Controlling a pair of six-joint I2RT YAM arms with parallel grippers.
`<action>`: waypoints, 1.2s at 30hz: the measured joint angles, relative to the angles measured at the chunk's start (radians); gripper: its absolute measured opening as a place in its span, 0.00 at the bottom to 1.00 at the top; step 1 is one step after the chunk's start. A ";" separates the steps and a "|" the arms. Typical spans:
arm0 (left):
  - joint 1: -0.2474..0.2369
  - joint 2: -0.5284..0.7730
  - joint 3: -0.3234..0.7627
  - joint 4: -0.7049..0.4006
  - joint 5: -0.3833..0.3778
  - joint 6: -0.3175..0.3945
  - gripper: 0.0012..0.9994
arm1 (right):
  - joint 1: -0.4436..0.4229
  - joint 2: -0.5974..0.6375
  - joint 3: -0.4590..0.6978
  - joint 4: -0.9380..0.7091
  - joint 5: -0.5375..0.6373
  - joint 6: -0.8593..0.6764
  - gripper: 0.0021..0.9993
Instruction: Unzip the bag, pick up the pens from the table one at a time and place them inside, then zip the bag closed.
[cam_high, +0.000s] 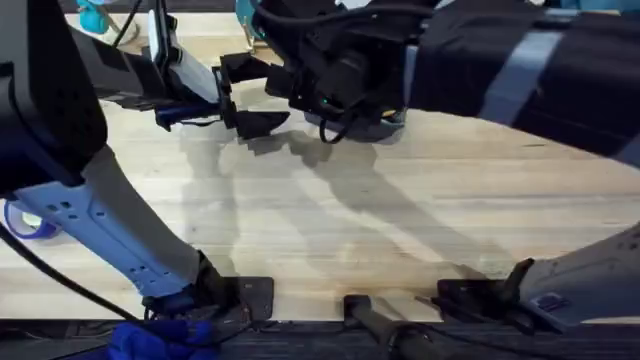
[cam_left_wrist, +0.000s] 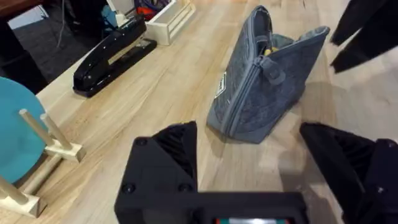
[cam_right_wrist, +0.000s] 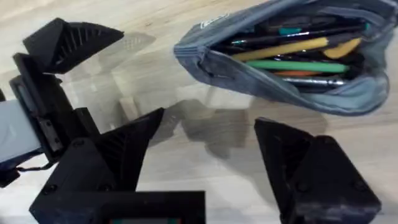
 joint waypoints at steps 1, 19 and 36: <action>0.000 0.000 0.000 0.000 0.000 0.000 0.99 | 0.000 0.007 0.000 0.011 0.000 -0.004 1.00; 0.000 0.000 0.000 0.000 0.000 0.000 0.99 | -0.004 0.089 0.000 0.088 0.065 -0.071 1.00; 0.000 0.000 0.000 0.000 0.000 0.000 0.99 | -0.027 0.160 0.001 0.197 0.090 -0.117 1.00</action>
